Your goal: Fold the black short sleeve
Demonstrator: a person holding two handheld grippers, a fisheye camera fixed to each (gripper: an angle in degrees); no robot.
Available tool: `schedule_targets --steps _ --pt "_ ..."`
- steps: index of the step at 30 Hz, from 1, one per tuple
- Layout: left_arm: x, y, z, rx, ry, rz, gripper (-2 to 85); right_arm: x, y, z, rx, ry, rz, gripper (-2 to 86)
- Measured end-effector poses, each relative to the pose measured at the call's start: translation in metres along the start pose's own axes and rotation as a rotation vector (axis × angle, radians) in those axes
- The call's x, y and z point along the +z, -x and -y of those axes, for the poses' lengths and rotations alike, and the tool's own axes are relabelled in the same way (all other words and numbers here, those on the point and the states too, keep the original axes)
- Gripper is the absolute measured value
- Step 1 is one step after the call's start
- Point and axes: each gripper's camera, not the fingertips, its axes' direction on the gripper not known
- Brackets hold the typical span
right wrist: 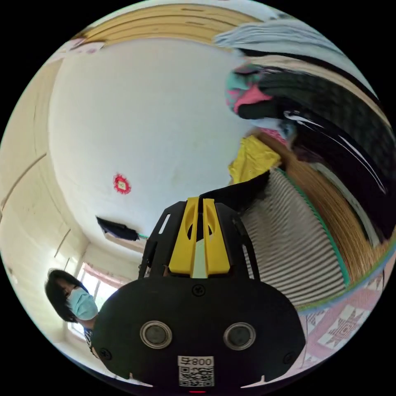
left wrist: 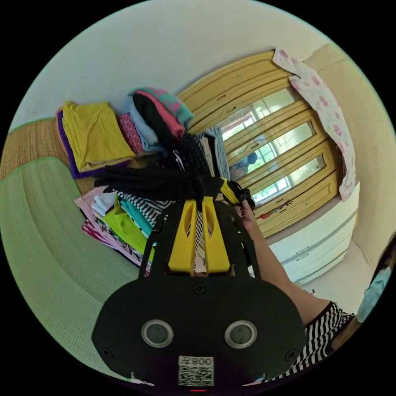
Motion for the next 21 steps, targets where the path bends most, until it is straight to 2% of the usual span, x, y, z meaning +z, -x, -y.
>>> schedule_targets --steps 3,5,8,14,18,21 --pt "-0.012 -0.034 0.012 0.01 0.016 -0.014 2.4 -0.025 -0.05 -0.01 0.031 -0.024 0.07 1.3" --pt "-0.036 -0.076 0.035 0.077 0.022 0.044 2.4 -0.034 -0.065 -0.009 0.019 -0.018 0.084 1.3" --pt "-0.064 -0.134 0.069 0.168 0.017 0.121 2.5 -0.046 -0.071 -0.001 -0.016 -0.02 0.078 1.3" --pt "-0.089 -0.228 0.106 0.289 0.041 0.114 2.6 -0.089 -0.084 0.006 -0.068 -0.042 0.053 1.3" --pt "-0.076 -0.248 0.1 0.258 0.141 0.101 2.6 -0.12 -0.129 -0.014 -0.003 -0.018 -0.025 1.3" --pt "-0.067 -0.246 0.092 0.162 0.218 0.055 2.7 -0.137 -0.166 -0.032 0.068 -0.046 -0.007 1.3"
